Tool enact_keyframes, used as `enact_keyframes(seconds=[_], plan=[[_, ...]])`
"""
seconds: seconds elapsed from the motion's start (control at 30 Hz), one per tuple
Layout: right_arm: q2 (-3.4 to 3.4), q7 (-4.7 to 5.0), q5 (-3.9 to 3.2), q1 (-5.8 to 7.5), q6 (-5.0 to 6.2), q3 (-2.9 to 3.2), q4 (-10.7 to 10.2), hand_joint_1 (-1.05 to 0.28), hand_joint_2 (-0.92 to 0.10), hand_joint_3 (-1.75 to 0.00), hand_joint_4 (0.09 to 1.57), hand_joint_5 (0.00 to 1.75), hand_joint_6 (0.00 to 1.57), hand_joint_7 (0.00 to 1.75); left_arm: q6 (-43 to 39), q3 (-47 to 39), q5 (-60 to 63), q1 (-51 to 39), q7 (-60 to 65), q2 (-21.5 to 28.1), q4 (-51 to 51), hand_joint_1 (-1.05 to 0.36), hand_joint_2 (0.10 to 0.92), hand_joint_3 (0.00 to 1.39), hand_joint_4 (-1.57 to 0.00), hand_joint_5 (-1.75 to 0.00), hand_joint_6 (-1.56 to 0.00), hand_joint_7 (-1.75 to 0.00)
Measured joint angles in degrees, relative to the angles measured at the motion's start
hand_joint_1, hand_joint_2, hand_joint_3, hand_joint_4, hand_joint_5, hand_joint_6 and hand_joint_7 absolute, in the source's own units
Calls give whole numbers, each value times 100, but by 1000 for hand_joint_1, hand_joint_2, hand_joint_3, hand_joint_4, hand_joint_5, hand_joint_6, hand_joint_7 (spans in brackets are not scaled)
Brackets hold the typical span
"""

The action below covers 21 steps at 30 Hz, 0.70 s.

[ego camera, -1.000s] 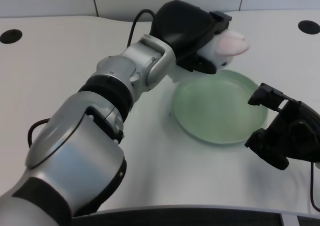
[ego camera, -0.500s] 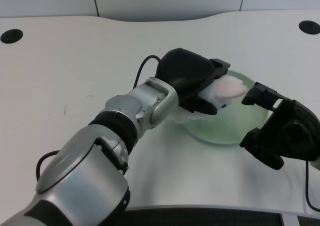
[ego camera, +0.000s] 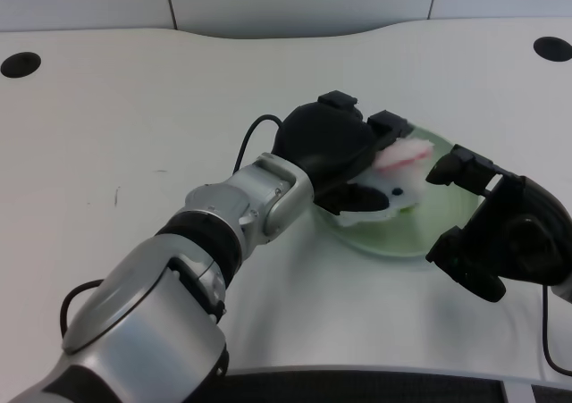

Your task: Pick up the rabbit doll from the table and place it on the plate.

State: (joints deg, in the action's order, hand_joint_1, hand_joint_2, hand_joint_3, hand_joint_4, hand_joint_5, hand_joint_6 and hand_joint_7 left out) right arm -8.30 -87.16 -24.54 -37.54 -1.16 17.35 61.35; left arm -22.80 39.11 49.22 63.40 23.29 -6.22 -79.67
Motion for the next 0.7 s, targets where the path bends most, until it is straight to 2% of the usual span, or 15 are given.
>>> enact_keyframes(seconds=[0.17, 0.37, 0.6, 0.7], plan=[[0, 2, 0, 0, 1, 0, 0, -540, -873, -3, 1107, 1746, 1016, 1209, -36, -41, -29, 4, -1, 77, 1, -1015, 921, 837, 1, -158, -5, -1], [1, 4, 0, 0, 3, -1, 0, -552, -879, -5, 1106, 1746, 1011, 1165, -80, -161, -65, 11, -39, 248, 3, -1041, 921, 826, -8, -134, -18, -8], [2, 16, -3, 1, 5, 1, 0, -585, -879, -4, 1107, 1746, 1010, 1131, -466, -275, -114, 115, -64, 834, 38, -1025, 921, 804, -107, -175, -82, -34], [-8, 15, -2, 0, -114, -7, 16, -565, -878, -3, 1097, 1746, 1008, 1107, -751, -371, -213, 122, -28, 1142, 79, -1014, 921, 774, -134, -183, -109, -39]])
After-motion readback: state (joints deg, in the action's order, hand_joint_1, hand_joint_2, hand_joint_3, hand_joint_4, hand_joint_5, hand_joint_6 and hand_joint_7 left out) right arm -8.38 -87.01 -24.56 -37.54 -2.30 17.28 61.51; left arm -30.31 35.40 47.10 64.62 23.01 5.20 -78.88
